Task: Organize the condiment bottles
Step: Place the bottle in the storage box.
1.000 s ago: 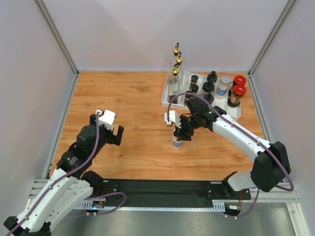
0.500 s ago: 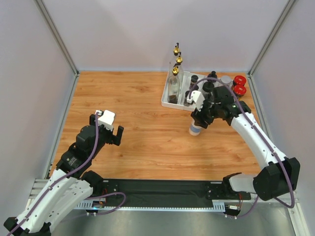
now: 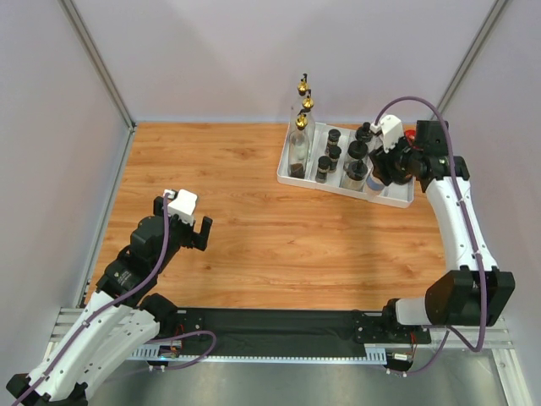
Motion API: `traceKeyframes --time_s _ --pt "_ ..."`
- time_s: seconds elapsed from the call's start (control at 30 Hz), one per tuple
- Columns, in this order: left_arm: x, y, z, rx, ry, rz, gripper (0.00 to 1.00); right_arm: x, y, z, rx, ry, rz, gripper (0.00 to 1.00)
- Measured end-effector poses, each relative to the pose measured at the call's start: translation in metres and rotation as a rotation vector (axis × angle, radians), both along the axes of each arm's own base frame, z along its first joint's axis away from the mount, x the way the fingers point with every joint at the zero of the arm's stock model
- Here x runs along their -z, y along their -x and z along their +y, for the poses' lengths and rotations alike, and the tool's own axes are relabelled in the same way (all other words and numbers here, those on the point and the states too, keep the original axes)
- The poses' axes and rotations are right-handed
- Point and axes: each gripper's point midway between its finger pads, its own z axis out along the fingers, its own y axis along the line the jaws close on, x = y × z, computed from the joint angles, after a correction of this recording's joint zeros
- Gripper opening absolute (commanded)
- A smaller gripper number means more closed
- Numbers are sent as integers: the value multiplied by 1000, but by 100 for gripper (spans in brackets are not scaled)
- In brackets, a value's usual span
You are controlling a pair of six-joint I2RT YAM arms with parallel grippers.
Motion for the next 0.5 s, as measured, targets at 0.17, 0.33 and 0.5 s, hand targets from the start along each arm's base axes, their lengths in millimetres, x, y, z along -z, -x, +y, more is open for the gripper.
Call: traceKeyframes --time_s 0.17,0.33,0.5 --pt "0 0 0 0 0 0 100 -1 -25 -23 74 1 -7 2" --pt "0 0 0 0 0 0 100 8 -40 -34 113 7 9 3" --pt "0 0 0 0 0 0 100 19 -55 -38 127 3 11 4"
